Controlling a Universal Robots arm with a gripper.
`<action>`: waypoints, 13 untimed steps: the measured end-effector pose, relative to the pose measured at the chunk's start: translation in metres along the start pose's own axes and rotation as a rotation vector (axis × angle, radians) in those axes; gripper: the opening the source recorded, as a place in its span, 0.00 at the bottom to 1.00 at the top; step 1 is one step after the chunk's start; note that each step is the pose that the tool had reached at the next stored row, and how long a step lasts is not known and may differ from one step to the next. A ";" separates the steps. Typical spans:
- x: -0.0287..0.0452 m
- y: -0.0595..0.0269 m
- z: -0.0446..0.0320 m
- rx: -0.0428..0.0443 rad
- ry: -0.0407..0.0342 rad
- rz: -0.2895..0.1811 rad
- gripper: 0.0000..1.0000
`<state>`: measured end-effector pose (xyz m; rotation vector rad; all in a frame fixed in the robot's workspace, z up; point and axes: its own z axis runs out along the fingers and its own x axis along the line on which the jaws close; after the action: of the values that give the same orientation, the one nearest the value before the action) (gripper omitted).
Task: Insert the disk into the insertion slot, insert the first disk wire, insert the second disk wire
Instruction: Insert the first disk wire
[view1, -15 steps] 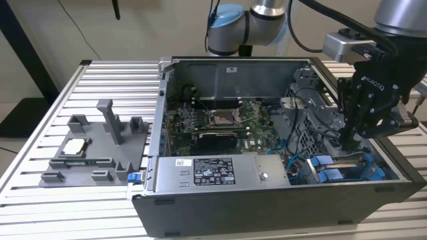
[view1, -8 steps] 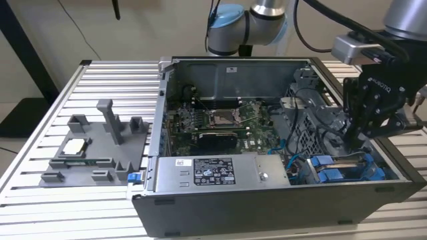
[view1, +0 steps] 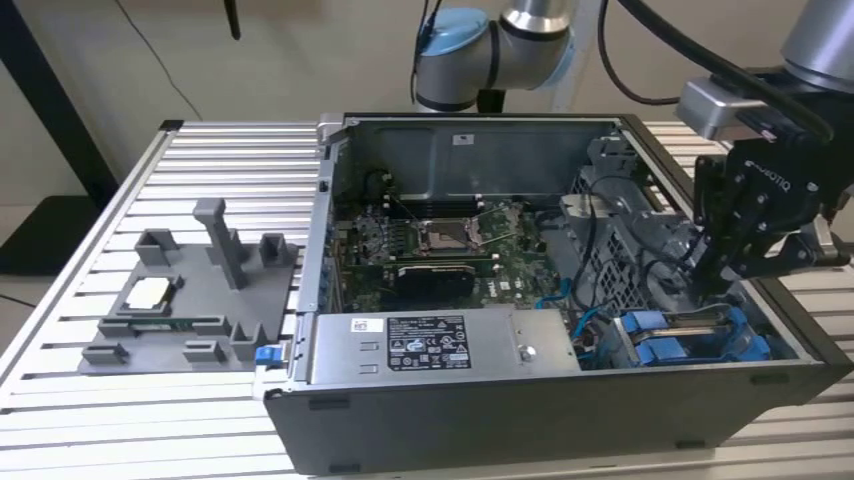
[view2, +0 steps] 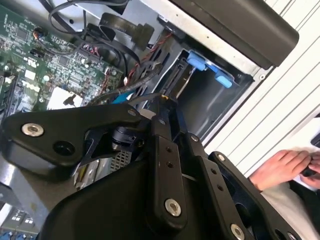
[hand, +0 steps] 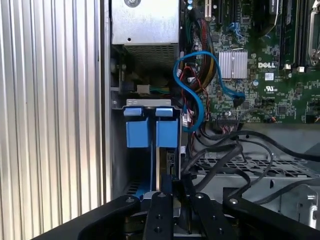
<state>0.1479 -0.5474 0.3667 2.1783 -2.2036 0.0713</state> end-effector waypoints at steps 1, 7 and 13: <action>0.0007 -0.0016 0.0010 0.0000 -0.0026 0.000 0.19; 0.0018 -0.0068 0.0085 -0.0016 -0.0085 -0.001 0.19; 0.0013 -0.0085 0.0171 -0.0024 -0.0130 -0.006 0.19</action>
<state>0.1565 -0.5499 0.3498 2.1904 -2.2025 0.0543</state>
